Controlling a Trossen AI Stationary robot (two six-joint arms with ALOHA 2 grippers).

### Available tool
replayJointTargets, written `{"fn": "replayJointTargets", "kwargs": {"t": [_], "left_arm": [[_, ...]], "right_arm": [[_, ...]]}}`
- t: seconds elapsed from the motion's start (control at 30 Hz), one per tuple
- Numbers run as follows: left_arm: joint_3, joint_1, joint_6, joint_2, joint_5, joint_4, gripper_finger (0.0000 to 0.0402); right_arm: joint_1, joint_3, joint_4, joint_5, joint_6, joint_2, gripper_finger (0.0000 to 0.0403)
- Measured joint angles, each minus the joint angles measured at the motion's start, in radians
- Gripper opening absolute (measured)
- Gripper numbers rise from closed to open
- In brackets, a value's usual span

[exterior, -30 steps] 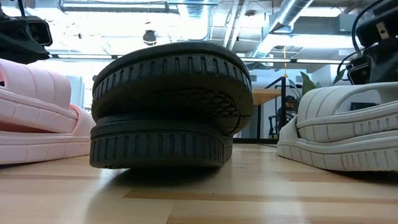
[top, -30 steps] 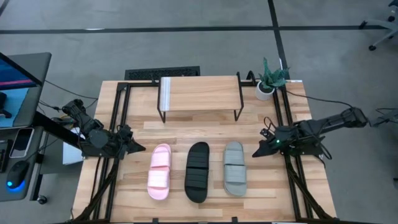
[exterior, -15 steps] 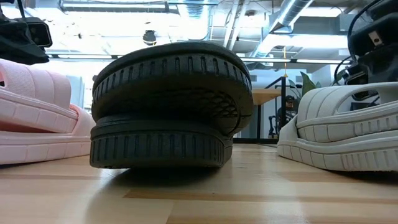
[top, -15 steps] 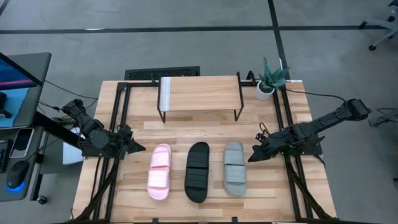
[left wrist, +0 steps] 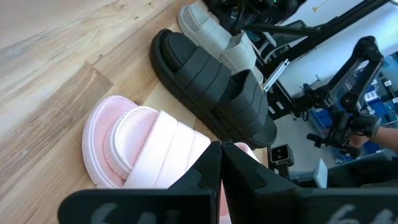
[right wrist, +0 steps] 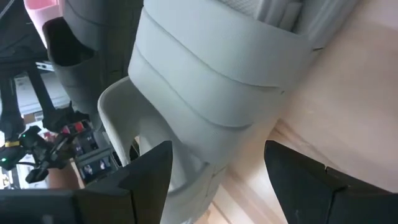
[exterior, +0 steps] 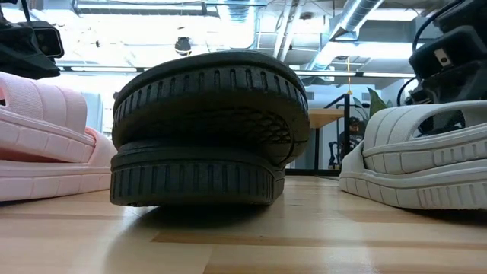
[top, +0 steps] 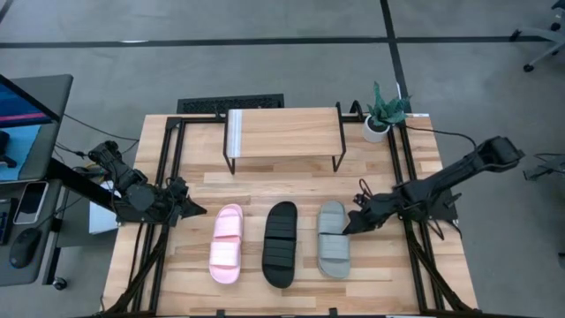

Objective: Pick and place slides into the shelf
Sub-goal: Put the gray pair of slides on the shelf

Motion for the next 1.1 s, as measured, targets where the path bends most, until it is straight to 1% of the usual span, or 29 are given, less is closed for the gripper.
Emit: {"fn": "replayJointTargets", "kwargs": {"t": [0.33, 0.57, 0.7, 0.9, 1.0, 1.1], "left_arm": [[0.0, 0.0, 0.0, 0.0, 0.0, 0.0, 0.0], [0.0, 0.0, 0.0, 0.0, 0.0, 0.0, 0.0], [0.0, 0.0, 0.0, 0.0, 0.001, 0.0, 0.0], [0.0, 0.0, 0.0, 0.0, 0.001, -0.006, 0.0], [0.0, 0.0, 0.0, 0.0, 0.0, -0.021, 0.0], [0.0, 0.0, 0.0, 0.0, -0.001, -0.024, 0.0]], "right_arm": [[0.0, 0.001, 0.2, -0.003, 0.015, 0.218, 0.0247], [0.0, 0.003, 0.319, -0.008, 0.03, 0.343, 0.0245], [0.0, 0.019, 0.314, -0.008, 0.04, 0.373, 0.0244], [-0.001, 0.028, 0.285, -0.006, 0.043, 0.369, 0.0243], [-0.001, 0.028, 0.281, -0.005, 0.044, 0.369, 0.023], [-0.001, 0.028, 0.278, -0.004, 0.044, 0.369, 0.0205]]}}
